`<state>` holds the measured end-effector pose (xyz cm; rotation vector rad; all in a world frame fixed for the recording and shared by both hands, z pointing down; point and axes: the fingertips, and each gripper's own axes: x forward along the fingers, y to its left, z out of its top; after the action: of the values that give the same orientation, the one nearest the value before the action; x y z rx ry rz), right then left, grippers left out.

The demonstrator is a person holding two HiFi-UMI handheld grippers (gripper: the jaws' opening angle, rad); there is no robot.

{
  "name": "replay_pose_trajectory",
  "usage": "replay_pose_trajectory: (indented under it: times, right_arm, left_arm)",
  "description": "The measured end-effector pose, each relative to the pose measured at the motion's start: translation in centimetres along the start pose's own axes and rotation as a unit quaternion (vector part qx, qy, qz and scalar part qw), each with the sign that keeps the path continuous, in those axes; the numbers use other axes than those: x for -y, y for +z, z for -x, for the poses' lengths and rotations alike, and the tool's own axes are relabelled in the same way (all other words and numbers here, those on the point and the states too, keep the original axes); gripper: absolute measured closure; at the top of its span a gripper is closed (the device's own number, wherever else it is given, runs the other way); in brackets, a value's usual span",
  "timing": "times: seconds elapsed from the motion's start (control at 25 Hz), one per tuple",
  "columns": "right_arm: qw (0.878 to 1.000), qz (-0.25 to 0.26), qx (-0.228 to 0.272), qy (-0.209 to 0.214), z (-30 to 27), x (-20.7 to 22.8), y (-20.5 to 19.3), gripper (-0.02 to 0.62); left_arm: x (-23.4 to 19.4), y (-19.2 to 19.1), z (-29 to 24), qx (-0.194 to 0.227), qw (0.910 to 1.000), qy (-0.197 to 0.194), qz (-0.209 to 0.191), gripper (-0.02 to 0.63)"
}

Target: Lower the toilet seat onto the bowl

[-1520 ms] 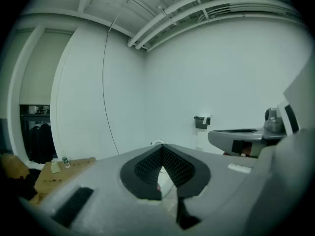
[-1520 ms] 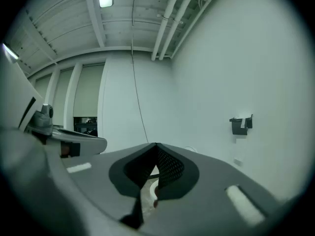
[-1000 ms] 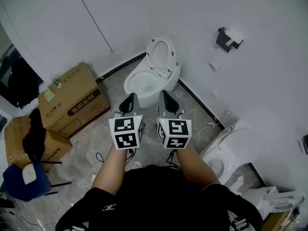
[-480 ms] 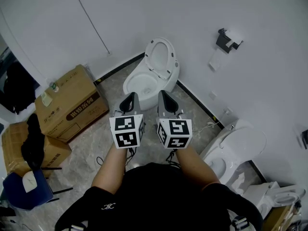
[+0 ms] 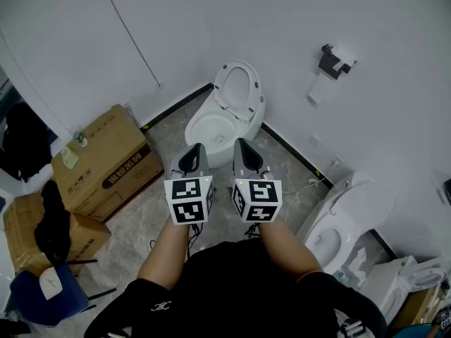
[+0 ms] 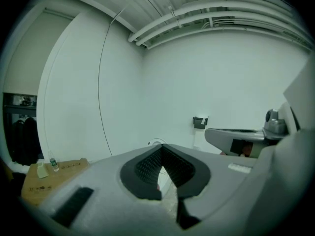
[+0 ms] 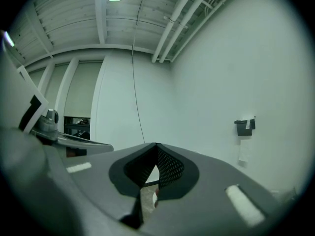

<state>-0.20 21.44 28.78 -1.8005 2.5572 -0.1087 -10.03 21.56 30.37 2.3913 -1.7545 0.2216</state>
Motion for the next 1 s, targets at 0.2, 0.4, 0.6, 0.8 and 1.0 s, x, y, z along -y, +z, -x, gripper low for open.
replay_pose_trajectory:
  times: [0.2,0.4,0.6,0.8,1.0]
  right_arm:
    - [1.0,0.003,-0.007,-0.002,-0.4,-1.4,-0.7,0.586]
    - [1.0,0.004,-0.011,0.002,-1.1,-2.4,-1.1,0.586]
    - [1.0,0.002,-0.012,0.01,-2.6,-2.6,-1.4,0.586]
    - [1.0,-0.002,-0.011,0.014,-4.5,-2.1,-1.6,0.586]
    - [1.0,-0.009,-0.011,0.016,-7.9,-0.4,-1.8,0.586]
  left_arm:
    - [-1.7,-1.0,0.5,-0.004,1.0,0.0,0.006,0.598]
    - [-3.0,-1.7,0.7,-0.011,0.9999,0.007,0.008,0.598]
    - [-3.9,-1.9,-0.1,-0.012,0.9998,0.014,0.0,0.598]
    - [-4.5,-1.8,-1.8,-0.015,0.9997,0.018,-0.01,0.598]
    - [-5.3,-1.0,-5.0,-0.009,0.9996,0.025,-0.01,0.598]
